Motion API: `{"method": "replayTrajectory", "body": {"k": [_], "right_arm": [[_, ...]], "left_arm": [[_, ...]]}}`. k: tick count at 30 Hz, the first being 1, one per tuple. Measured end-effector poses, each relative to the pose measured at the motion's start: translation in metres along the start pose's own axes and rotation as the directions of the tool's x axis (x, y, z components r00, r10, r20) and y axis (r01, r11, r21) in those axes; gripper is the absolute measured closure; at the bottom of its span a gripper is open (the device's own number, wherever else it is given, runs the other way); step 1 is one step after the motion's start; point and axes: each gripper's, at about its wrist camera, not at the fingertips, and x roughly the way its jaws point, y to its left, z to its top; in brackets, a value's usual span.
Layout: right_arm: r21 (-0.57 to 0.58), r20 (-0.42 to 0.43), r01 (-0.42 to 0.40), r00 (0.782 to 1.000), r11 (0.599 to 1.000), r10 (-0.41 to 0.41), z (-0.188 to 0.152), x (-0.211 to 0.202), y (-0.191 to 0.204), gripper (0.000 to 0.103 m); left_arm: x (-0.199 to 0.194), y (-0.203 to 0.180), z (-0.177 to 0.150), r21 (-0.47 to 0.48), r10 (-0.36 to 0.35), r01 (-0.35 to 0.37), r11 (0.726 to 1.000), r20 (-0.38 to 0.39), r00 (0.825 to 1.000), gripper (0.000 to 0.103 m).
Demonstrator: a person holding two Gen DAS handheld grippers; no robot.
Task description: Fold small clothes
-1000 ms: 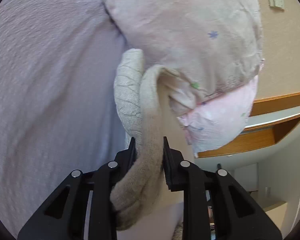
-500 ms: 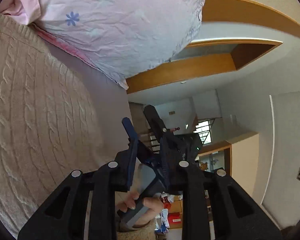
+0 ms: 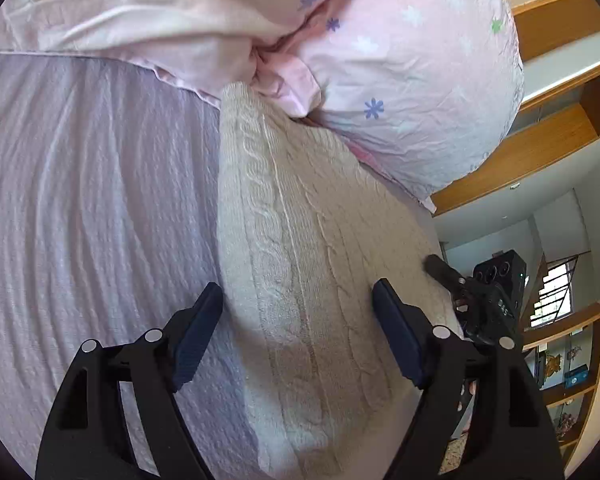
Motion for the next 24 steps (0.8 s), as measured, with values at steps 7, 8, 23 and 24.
{"method": "replayTrajectory", "body": {"k": [7,8,23,24], "right_arm": [[0.0,0.003,-0.215,0.977,0.977,0.215,-0.007,0.004,0.018,0.067],[-0.003,-0.03,-0.26,0.965,0.966,0.26,-0.009,0.01,0.025,0.068],[-0.252,0.007,-0.03,0.999,0.967,0.033,-0.074,0.002,0.112,0.059],[-0.257,0.013,0.009,1.0,0.966,-0.006,-0.074,0.008,0.113,0.082]], "left_arm": [[-0.033,0.002,-0.005,0.063,-0.08,0.079,0.995,0.015,0.997,0.063],[-0.047,0.003,-0.006,0.089,-0.066,0.064,0.994,0.026,0.997,0.063],[-0.168,0.01,-0.092,0.208,0.253,-0.34,0.917,0.355,0.9,0.023],[-0.162,0.009,-0.101,0.209,0.267,-0.349,0.914,0.338,0.903,0.022]]}}
